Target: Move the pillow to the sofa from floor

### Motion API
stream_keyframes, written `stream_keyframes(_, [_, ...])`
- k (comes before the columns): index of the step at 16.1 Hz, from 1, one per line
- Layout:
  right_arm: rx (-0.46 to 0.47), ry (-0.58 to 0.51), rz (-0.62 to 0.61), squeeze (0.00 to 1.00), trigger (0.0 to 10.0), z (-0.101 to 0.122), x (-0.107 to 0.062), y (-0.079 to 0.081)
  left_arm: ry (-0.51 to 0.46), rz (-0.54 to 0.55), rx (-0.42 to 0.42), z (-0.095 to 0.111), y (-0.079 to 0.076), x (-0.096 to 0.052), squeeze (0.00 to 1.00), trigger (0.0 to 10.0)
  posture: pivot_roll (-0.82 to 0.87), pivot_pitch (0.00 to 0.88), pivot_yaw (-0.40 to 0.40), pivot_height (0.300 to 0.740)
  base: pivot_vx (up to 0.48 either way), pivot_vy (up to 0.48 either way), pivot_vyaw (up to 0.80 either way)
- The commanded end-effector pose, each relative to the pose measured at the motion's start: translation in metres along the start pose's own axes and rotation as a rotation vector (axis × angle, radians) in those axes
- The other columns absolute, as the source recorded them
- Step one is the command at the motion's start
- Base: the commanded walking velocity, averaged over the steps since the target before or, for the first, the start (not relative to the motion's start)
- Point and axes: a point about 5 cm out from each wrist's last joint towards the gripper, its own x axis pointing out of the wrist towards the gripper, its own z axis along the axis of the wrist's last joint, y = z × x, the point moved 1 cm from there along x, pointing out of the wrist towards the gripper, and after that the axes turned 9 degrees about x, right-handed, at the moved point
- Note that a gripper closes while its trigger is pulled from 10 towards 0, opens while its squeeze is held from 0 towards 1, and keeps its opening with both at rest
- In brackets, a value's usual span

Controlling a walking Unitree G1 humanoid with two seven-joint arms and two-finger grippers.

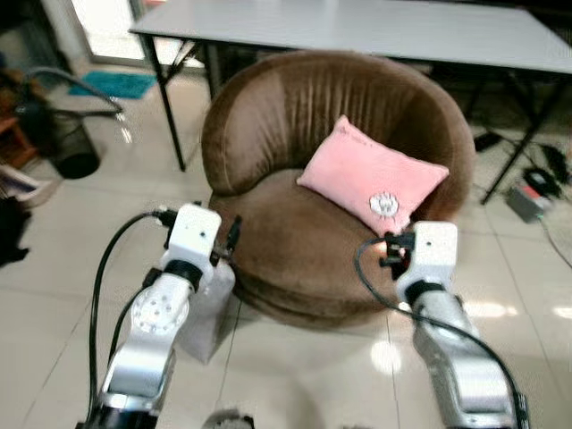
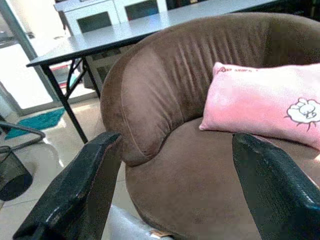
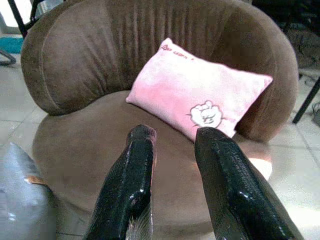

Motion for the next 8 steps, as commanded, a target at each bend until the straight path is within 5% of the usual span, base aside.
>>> stream_keyframes(1, [-0.006, -0.001, -0.017, 0.00, 10.0, 0.0003, -0.0008, -0.0061, -0.001, -0.001, -0.001, 0.0020, -0.0008, 0.0024, 0.00, 10.0, -0.01, 0.069, -0.015, 0.740, 0.000, 0.480, -0.48])
stream_keyframes(8, [0.000, 0.007, -0.011, 0.00, 10.0, -0.0017, -0.0001, -0.0057, 0.004, 0.004, 0.002, 0.0001, 0.0012, 0.0029, 0.00, 10.0, 0.00, 0.057, -0.016, 0.740, 0.000, 0.480, -0.48])
